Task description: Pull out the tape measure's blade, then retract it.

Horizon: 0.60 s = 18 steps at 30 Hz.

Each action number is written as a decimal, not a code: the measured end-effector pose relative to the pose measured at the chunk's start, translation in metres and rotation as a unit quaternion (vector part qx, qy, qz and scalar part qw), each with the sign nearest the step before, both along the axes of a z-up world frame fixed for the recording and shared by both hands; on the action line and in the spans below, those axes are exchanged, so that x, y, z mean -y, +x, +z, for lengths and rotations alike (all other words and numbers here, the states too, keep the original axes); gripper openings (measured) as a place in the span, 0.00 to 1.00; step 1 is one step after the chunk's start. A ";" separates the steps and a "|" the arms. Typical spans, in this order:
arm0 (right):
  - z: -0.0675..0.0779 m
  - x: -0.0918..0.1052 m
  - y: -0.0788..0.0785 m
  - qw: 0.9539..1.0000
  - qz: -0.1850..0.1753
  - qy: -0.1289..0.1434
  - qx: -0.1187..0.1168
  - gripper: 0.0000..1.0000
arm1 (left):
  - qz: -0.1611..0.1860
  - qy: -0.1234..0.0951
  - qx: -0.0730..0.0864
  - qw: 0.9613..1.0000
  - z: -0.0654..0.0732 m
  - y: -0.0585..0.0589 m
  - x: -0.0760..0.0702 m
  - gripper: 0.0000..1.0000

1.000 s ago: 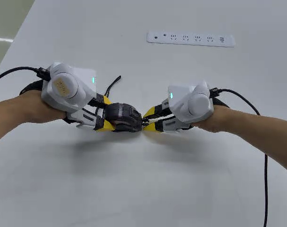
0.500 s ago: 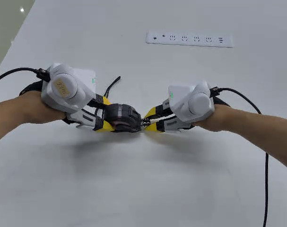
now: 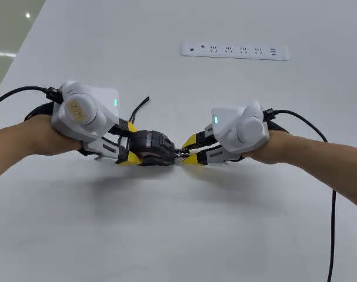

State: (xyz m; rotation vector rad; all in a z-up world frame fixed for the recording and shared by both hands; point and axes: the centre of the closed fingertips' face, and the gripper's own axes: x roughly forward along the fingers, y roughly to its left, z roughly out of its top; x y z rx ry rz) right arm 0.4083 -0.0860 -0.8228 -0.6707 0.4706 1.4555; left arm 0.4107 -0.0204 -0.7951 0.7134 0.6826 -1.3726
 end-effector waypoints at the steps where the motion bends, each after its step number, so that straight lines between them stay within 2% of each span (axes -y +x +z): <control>1: 0.000 0.001 0.000 1.000 0.000 -0.001 0.000 0.12 | 0.000 0.000 0.000 1.000 0.000 0.000 0.000 0.25; 18: 0.000 0.008 0.000 1.000 0.002 -0.009 0.003 0.12 | 0.001 0.003 0.001 1.000 0.000 0.000 -0.001 0.25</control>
